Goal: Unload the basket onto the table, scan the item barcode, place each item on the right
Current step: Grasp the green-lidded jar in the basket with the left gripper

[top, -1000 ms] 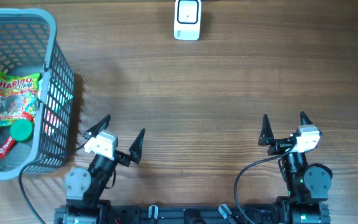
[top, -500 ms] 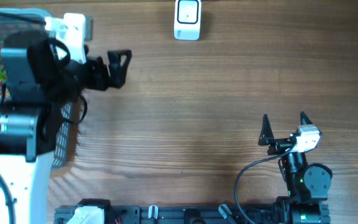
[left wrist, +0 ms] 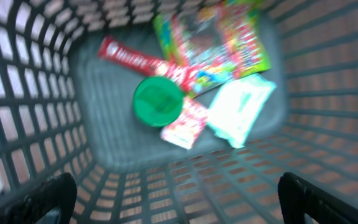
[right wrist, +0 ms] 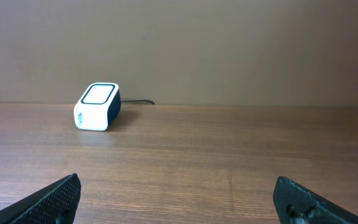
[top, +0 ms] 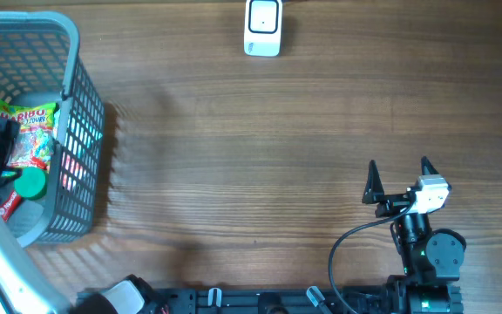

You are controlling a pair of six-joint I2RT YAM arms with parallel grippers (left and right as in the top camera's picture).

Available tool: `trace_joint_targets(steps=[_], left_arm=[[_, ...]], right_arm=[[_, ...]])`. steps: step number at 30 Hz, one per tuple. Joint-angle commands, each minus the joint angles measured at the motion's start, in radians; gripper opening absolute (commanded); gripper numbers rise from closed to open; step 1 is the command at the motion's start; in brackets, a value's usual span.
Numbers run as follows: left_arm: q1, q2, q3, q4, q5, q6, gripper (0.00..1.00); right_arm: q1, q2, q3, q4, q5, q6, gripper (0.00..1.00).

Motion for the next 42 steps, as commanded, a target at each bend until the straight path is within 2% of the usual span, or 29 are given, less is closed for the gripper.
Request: trace_joint_targets(steps=[1,8,13,18,25,26,27,28,29,31,34,37,42], left_arm=[[0.005,0.14,-0.016,-0.049,-0.047,-0.164,1.0],[0.005,0.398,-0.037,-0.065,-0.1,-0.212,1.0],[0.029,0.401,-0.157,0.046,-0.13,-0.231,1.0],[0.073,0.403,-0.307,0.246,-0.109,-0.2,1.0],[0.074,0.403,-0.441,0.392,-0.095,-0.201,1.0],[0.074,0.404,-0.462,0.414,-0.095,-0.2,0.97],[0.074,0.405,-0.481,0.43,-0.095,-0.2,0.82],[0.074,0.405,-0.491,0.433,-0.095,-0.201,0.61],[0.074,0.405,-0.491,0.431,-0.095,-0.2,0.52],[0.074,0.402,-0.485,0.426,-0.095,-0.2,0.51],[0.074,0.402,-0.432,0.376,-0.095,-0.2,0.48],[0.074,0.388,-0.291,0.246,-0.094,-0.2,0.48],[0.069,0.335,0.148,-0.033,0.029,-0.164,0.5]], right_arm=[[0.0,-0.006,-0.001,0.003,0.011,0.014,1.0],[0.0,-0.006,-0.001,0.003,0.011,0.014,1.0],[0.0,-0.006,-0.001,0.003,0.011,0.014,1.0],[0.0,-0.006,-0.001,0.004,0.011,0.014,1.0],[0.0,-0.006,-0.001,0.003,0.011,0.013,1.0],[0.0,-0.006,-0.001,0.003,0.011,0.013,1.0],[0.0,-0.006,-0.001,0.003,0.011,0.013,1.0],[0.0,-0.006,-0.001,0.003,0.011,0.013,1.0],[0.0,-0.006,-0.001,0.003,0.011,0.013,1.0],[0.0,-0.006,-0.001,0.003,0.011,0.014,1.0],[0.0,-0.006,-0.001,0.003,0.011,0.014,1.0],[0.0,-0.006,-0.001,0.003,0.011,0.013,1.0],[0.0,-0.006,-0.001,0.003,0.011,0.013,1.0]])
